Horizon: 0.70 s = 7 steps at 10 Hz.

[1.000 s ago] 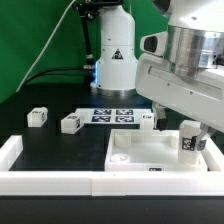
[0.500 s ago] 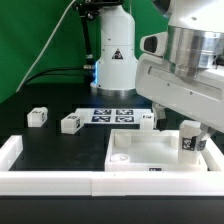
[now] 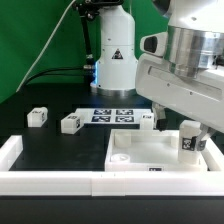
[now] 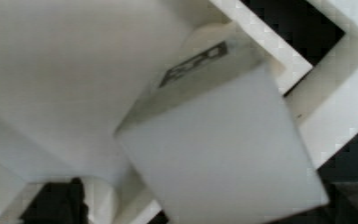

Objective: Assemble one leg

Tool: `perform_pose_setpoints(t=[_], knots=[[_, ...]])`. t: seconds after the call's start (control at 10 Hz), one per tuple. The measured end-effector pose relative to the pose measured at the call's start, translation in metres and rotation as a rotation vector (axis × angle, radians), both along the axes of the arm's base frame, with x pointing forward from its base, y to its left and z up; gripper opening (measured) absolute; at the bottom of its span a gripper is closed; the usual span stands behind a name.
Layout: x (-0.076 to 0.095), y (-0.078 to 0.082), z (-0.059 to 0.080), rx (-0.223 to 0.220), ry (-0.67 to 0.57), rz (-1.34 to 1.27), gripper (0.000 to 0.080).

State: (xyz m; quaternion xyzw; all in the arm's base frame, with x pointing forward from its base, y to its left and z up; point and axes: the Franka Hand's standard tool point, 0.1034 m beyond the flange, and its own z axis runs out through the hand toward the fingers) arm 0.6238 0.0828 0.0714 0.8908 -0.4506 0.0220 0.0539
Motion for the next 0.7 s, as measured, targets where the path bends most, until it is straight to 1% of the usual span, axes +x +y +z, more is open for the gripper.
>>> perform_pose_setpoints(t=[0.7], knots=[[-0.0001,0.0000,-0.0001,0.000,0.000,0.000,0.0649]])
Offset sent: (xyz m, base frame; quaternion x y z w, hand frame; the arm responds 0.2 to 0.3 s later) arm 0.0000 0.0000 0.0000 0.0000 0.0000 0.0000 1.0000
